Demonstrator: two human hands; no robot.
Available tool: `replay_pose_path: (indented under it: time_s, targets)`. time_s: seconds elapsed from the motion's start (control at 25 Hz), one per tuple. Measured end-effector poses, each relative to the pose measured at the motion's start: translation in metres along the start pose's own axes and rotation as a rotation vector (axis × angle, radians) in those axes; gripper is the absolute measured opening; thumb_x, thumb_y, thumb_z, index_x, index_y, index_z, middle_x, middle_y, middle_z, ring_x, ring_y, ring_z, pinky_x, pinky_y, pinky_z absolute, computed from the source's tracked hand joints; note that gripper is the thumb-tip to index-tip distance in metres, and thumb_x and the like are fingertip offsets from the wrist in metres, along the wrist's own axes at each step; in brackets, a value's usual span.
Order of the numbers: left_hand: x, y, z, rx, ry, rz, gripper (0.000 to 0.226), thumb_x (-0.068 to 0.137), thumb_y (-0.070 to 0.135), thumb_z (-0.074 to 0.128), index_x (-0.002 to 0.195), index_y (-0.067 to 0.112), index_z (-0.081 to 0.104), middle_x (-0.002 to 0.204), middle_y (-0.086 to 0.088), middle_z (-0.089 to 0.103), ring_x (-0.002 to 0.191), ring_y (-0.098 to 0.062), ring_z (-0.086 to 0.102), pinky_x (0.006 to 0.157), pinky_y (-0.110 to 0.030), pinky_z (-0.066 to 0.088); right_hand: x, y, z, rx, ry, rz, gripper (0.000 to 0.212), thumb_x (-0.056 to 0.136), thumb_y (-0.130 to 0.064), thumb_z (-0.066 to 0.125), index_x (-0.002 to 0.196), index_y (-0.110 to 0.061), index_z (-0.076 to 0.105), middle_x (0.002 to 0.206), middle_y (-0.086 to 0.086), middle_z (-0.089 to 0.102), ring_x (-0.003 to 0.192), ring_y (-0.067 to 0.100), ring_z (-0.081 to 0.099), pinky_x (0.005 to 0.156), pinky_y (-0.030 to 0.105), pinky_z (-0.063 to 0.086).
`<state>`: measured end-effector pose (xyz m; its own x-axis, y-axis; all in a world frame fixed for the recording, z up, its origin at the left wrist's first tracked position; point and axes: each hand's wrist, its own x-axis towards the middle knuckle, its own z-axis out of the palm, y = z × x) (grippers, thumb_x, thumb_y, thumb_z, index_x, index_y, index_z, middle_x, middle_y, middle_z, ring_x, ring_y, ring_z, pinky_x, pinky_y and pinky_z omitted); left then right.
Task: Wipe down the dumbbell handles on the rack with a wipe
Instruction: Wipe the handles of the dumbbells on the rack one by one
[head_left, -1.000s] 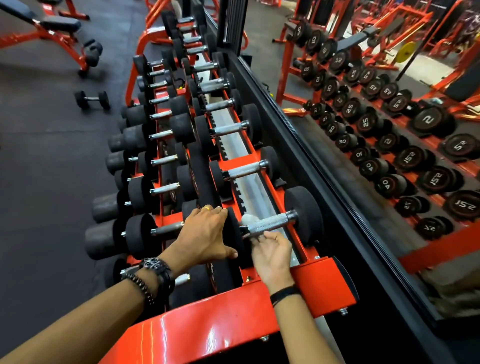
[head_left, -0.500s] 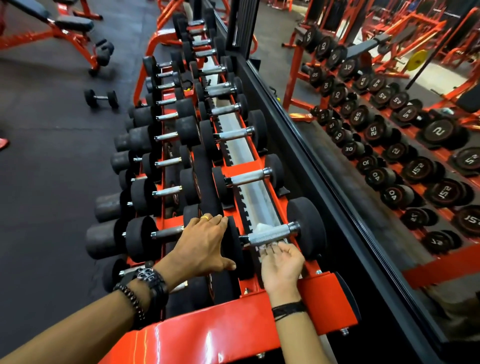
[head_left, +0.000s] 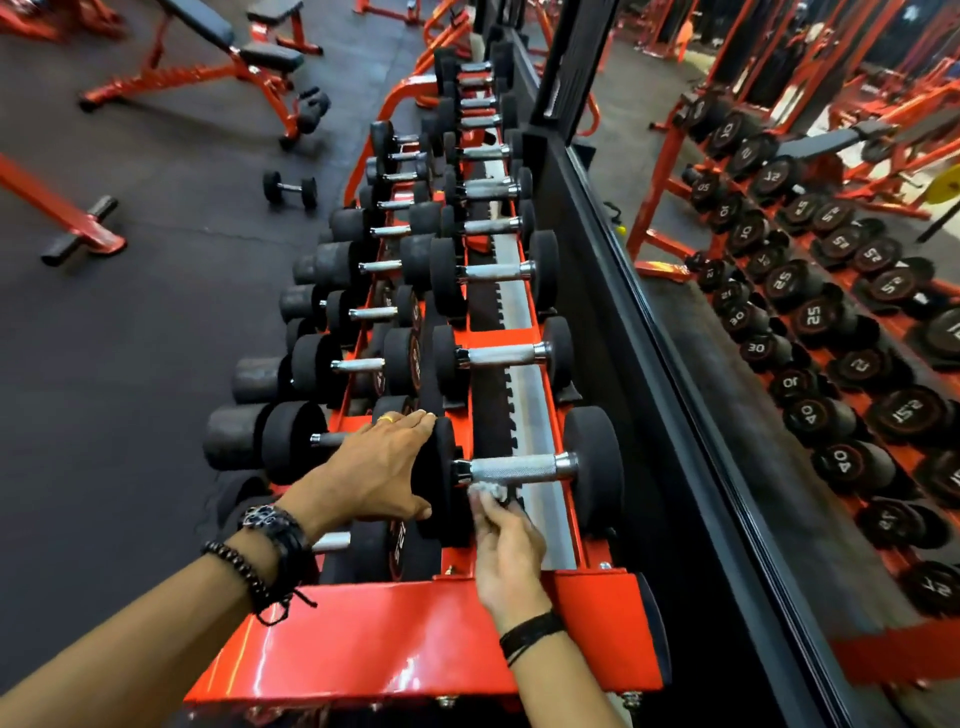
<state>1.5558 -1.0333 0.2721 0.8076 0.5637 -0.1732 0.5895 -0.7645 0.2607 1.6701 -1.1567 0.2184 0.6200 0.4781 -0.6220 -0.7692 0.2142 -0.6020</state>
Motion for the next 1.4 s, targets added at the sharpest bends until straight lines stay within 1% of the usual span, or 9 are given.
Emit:
replay_pose_path:
  time_s: [0.2, 0.4, 0.52, 0.6, 0.72, 0.92, 1.08, 1.28, 1.4]
  targets:
    - [-0.008, 0.007, 0.014, -0.031, 0.078, -0.043, 0.123, 0.067, 0.052, 0.080, 0.157, 0.008, 0.007, 0.164, -0.007, 0.013, 0.147, -0.029, 0.025, 0.119, -0.038, 0.023, 0.007, 0.000, -0.003, -0.078, -0.016, -0.039, 0.012, 0.087, 0.006, 0.063, 0.096, -0.002, 0.065, 0.088, 0.016, 0.069, 0.081, 0.025, 0.066, 0.069, 0.029, 0.059]
    - [-0.012, 0.000, 0.029, -0.093, 0.105, -0.030, 0.135, 0.060, 0.088, 0.058, 0.158, 0.014, 0.002, 0.166, -0.003, 0.008, 0.150, -0.026, 0.019, 0.121, -0.042, 0.020, 0.014, -0.022, -0.008, -0.663, 0.108, -0.938, 0.016, 0.087, -0.002, 0.069, 0.099, -0.012, 0.069, 0.091, 0.004, 0.069, 0.084, 0.023, 0.068, 0.072, 0.032, 0.058]
    - [-0.007, 0.002, 0.026, -0.293, 0.272, -0.036, 0.101, 0.076, 0.085, 0.030, 0.147, 0.014, 0.037, 0.152, -0.001, 0.040, 0.141, -0.024, 0.037, 0.115, -0.038, 0.029, 0.020, -0.012, -0.006, -1.123, 0.009, -1.324, 0.017, 0.089, -0.001, 0.064, 0.101, -0.012, 0.069, 0.102, -0.004, 0.057, 0.096, 0.015, 0.061, 0.087, 0.024, 0.050]
    - [0.005, 0.003, 0.028, -0.417, 0.449, -0.052, 0.064, 0.090, 0.064, 0.028, 0.118, 0.016, 0.059, 0.121, -0.001, 0.062, 0.120, -0.025, 0.054, 0.101, -0.039, 0.041, 0.017, 0.008, -0.001, -1.322, -0.105, -1.345, 0.025, 0.090, 0.003, 0.060, 0.107, -0.015, 0.065, 0.107, -0.003, 0.051, 0.101, 0.011, 0.055, 0.092, 0.024, 0.048]
    - [0.023, 0.010, 0.035, -0.464, 0.528, -0.047, 0.039, 0.094, 0.043, 0.028, 0.088, 0.018, 0.058, 0.092, 0.001, 0.063, 0.097, -0.025, 0.057, 0.084, -0.041, 0.045, 0.018, 0.011, -0.004, -1.385, -0.245, -1.362, 0.034, 0.088, 0.008, 0.058, 0.110, -0.016, 0.065, 0.106, -0.003, 0.051, 0.099, 0.009, 0.056, 0.093, 0.023, 0.048]
    - [0.030, 0.011, 0.054, -0.453, 0.642, 0.070, 0.031, 0.096, 0.024, 0.035, 0.102, 0.007, 0.060, 0.100, -0.007, 0.062, 0.097, -0.026, 0.055, 0.092, -0.038, 0.041, 0.025, -0.008, -0.004, -1.154, 0.225, -1.314, 0.025, 0.090, 0.005, 0.061, 0.110, -0.008, 0.070, 0.100, 0.000, 0.050, 0.091, 0.007, 0.054, 0.080, 0.032, 0.053]
    - [0.032, 0.009, 0.054, -0.423, 0.655, 0.103, 0.028, 0.096, 0.022, 0.035, 0.100, 0.008, 0.058, 0.098, -0.007, 0.061, 0.095, -0.028, 0.057, 0.085, -0.044, 0.048, 0.011, 0.017, 0.008, -1.497, -0.154, -1.271, 0.021, 0.095, -0.007, 0.052, 0.109, -0.018, 0.063, 0.104, -0.002, 0.049, 0.093, 0.013, 0.056, 0.084, 0.029, 0.053]
    - [0.029, 0.006, 0.054, -0.423, 0.623, 0.078, 0.028, 0.096, 0.026, 0.036, 0.103, 0.010, 0.058, 0.101, -0.006, 0.063, 0.096, -0.027, 0.057, 0.078, -0.044, 0.051, 0.024, -0.029, 0.008, -1.420, 0.220, -1.241, 0.020, 0.096, -0.006, 0.053, 0.104, -0.015, 0.069, 0.097, 0.002, 0.050, 0.077, 0.015, 0.057, 0.073, 0.033, 0.055]
    - [0.027, 0.006, 0.054, -0.424, 0.611, 0.081, 0.023, 0.096, 0.028, 0.035, 0.100, 0.015, 0.053, 0.098, -0.003, 0.061, 0.093, -0.026, 0.058, 0.075, -0.044, 0.052, 0.014, 0.009, 0.021, -1.524, 0.077, -1.229, 0.017, 0.097, -0.010, 0.051, 0.103, -0.016, 0.066, 0.098, 0.000, 0.050, 0.081, 0.014, 0.055, 0.072, 0.031, 0.054]
